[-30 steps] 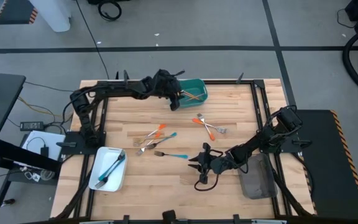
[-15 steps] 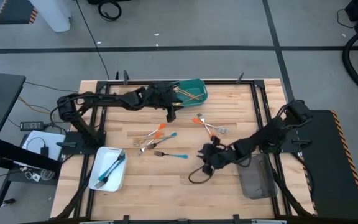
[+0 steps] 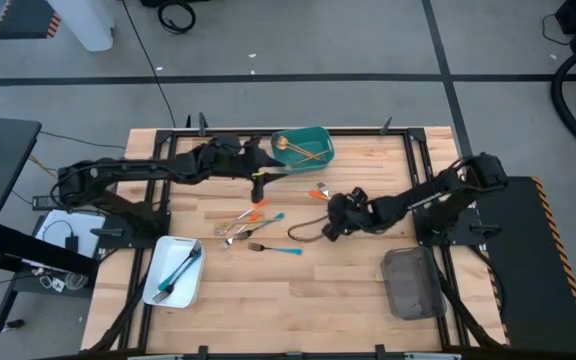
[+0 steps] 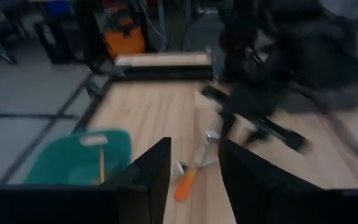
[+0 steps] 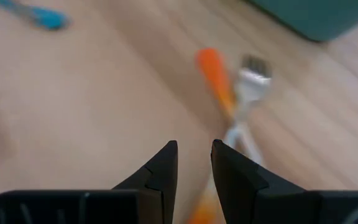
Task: Sort silverware by color (type)
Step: Put the orange fork into the black bin
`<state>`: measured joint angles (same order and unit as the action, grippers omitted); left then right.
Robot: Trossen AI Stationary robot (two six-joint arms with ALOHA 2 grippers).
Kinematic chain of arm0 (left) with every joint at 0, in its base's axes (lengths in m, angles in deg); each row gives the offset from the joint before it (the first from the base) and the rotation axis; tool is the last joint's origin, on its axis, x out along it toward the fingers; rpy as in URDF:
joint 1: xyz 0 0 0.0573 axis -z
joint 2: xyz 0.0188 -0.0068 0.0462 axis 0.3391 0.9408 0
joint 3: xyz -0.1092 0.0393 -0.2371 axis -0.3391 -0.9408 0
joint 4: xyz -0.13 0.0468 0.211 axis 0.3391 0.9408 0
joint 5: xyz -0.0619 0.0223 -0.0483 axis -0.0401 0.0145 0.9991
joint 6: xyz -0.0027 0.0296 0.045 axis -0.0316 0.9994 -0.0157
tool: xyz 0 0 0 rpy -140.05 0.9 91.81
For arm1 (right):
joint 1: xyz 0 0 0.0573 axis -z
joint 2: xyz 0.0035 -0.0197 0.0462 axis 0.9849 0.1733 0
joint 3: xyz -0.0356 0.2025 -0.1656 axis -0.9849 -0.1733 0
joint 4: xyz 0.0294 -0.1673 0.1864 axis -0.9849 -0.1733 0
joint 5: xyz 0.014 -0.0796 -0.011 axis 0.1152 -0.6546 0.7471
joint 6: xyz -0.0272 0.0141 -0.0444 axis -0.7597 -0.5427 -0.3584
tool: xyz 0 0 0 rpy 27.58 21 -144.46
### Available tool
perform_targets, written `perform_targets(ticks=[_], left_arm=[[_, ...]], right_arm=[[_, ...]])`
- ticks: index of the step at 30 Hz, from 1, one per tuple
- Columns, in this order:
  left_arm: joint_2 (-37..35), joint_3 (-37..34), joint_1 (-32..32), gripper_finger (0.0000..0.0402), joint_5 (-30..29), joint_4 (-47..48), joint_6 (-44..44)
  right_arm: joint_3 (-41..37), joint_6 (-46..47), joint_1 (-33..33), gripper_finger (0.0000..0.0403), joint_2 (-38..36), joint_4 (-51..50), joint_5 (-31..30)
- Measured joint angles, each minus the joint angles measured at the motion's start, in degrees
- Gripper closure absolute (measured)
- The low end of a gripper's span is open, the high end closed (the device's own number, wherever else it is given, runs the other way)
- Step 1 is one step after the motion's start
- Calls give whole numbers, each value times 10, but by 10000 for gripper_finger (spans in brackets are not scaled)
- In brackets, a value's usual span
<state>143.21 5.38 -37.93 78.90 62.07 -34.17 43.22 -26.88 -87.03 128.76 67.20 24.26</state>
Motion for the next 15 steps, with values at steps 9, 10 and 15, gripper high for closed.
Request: perform_targets(ticks=[9, 10, 15], left_arm=[[-89, -61, -7, 260, 49, 83, 51], [-95, -62, -9, 260, 54, 86, 57], [-121, -69, -25, 260, 66, 113, 62]], right_arm=[[1, 3, 38, 298, 0, -8, 28], [1, 7, 32, 298, 0, -10, 27], [2, 48, 17, 298, 1, -25, 10]])
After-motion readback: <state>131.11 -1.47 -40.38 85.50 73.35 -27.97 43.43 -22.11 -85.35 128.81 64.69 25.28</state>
